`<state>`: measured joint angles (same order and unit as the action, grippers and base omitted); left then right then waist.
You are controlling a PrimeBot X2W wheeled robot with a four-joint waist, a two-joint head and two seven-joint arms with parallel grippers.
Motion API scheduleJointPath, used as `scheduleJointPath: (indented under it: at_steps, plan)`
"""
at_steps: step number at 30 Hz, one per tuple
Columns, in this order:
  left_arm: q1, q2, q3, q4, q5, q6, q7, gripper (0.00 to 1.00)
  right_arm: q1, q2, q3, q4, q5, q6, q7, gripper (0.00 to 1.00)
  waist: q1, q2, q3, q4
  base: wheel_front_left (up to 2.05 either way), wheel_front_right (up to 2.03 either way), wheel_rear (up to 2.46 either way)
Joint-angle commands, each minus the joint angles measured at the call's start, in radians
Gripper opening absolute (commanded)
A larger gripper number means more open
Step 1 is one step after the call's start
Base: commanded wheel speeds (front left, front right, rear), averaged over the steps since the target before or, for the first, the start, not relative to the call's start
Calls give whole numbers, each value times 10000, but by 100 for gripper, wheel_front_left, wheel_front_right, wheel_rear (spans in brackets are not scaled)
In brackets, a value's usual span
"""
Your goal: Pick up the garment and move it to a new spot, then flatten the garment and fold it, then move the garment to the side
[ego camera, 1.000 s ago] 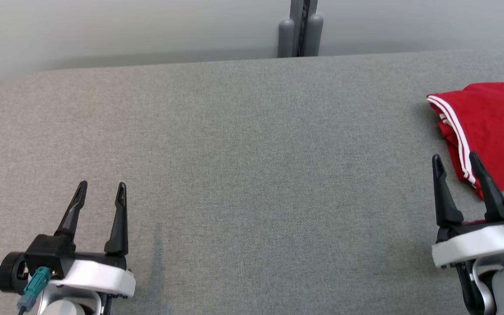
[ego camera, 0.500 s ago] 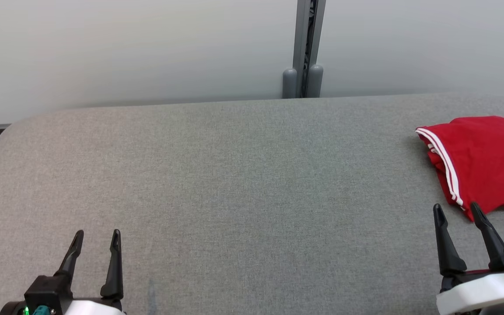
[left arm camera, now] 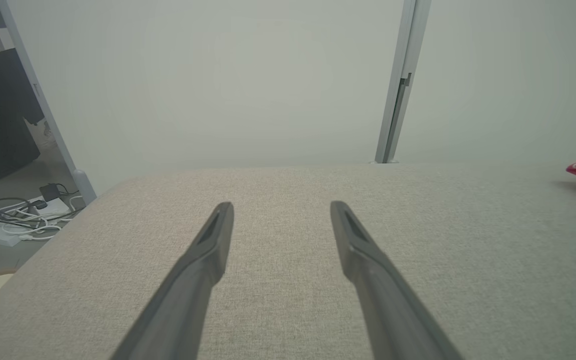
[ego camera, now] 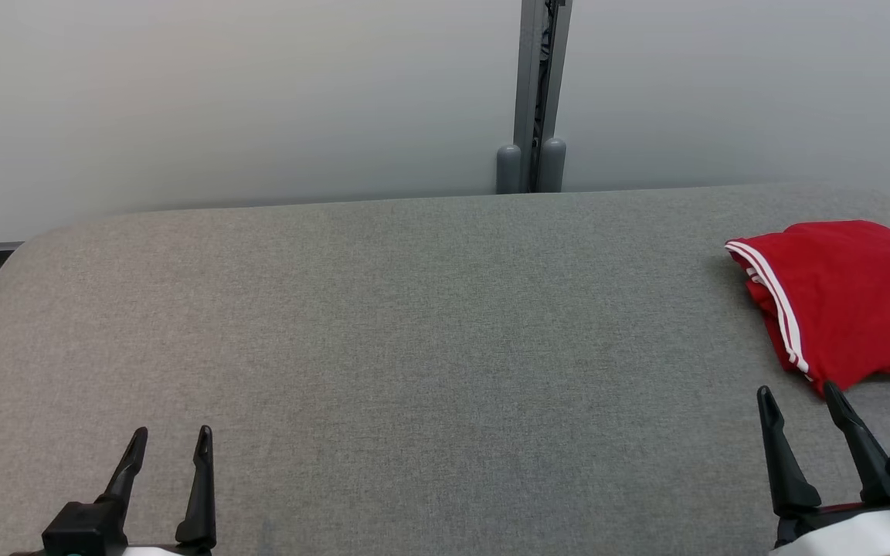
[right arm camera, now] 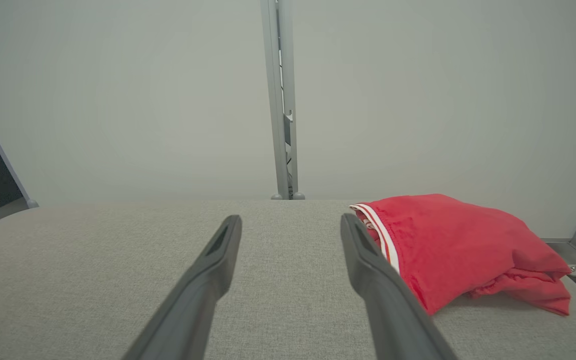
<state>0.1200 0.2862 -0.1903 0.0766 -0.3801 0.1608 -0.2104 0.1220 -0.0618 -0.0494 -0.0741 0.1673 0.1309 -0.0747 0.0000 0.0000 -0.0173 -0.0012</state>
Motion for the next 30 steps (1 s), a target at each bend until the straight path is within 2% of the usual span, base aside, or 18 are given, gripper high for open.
scheduleJointPath:
  at_steps: [1, 30]
  plan:
    - [125, 76, -1, -35, -34, 67, 21, 100, 94, -31, -3, -55, -53, -3, 33, 100, 0, 0, 10, 14, 0, 0, 0]
    - [-172, 200, -158, 34, -69, 174, -95, 100, 184, 1, -97, -246, -86, -3, 81, 100, 0, 0, 110, 92, 0, 0, 0]
